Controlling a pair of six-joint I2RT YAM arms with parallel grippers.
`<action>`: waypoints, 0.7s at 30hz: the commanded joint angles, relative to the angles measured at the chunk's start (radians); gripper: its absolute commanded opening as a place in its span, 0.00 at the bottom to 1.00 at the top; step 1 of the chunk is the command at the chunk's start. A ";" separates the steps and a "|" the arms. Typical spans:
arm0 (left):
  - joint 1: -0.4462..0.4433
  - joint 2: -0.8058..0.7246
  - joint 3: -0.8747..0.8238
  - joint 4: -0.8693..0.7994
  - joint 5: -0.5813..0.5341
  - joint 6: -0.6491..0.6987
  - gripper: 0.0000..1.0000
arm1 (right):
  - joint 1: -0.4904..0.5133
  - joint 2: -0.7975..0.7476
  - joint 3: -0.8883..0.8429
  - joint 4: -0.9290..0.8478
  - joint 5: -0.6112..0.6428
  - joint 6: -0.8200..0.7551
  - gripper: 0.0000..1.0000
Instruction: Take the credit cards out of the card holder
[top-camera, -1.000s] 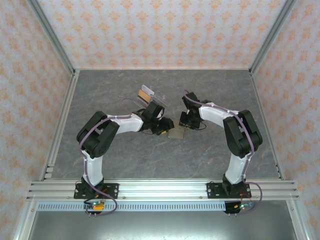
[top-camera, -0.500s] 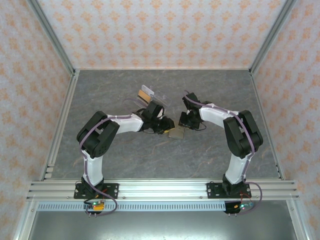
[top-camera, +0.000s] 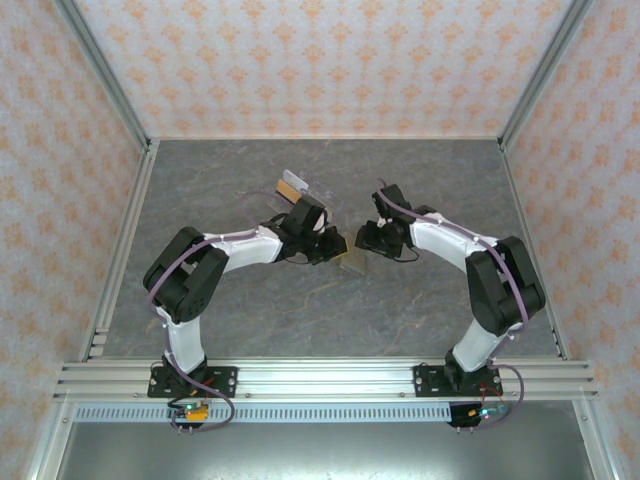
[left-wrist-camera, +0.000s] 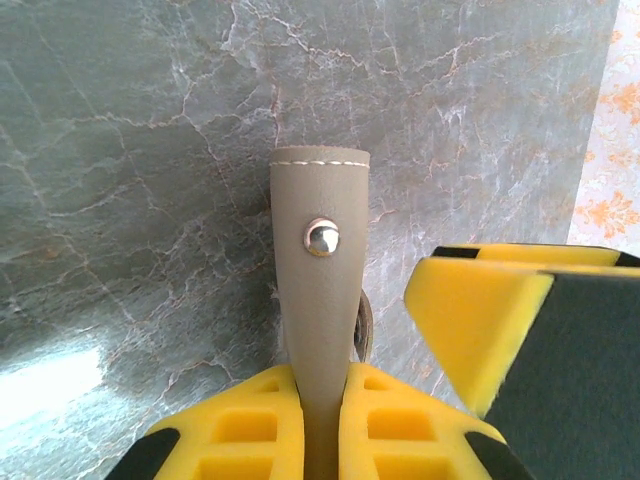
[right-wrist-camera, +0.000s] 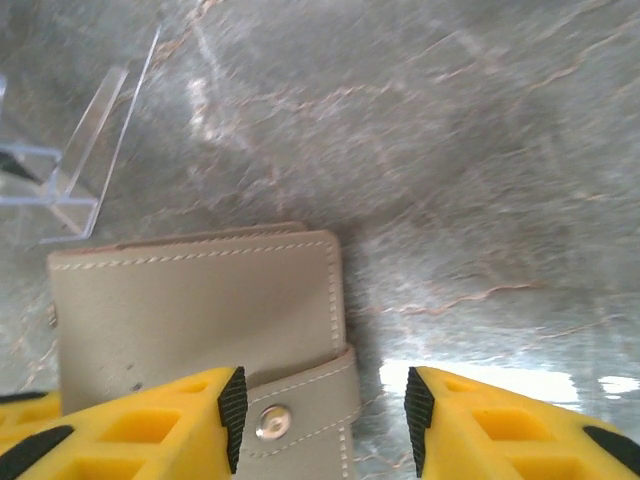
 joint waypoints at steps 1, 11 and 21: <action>-0.005 -0.031 -0.007 -0.012 -0.023 0.026 0.00 | -0.001 0.008 -0.028 0.013 -0.116 -0.019 0.48; -0.005 -0.028 -0.001 -0.018 -0.019 0.031 0.00 | -0.002 0.036 -0.018 0.011 -0.170 -0.057 0.42; -0.005 -0.042 -0.006 -0.024 -0.030 0.032 0.00 | -0.003 0.072 0.019 -0.076 -0.040 -0.057 0.24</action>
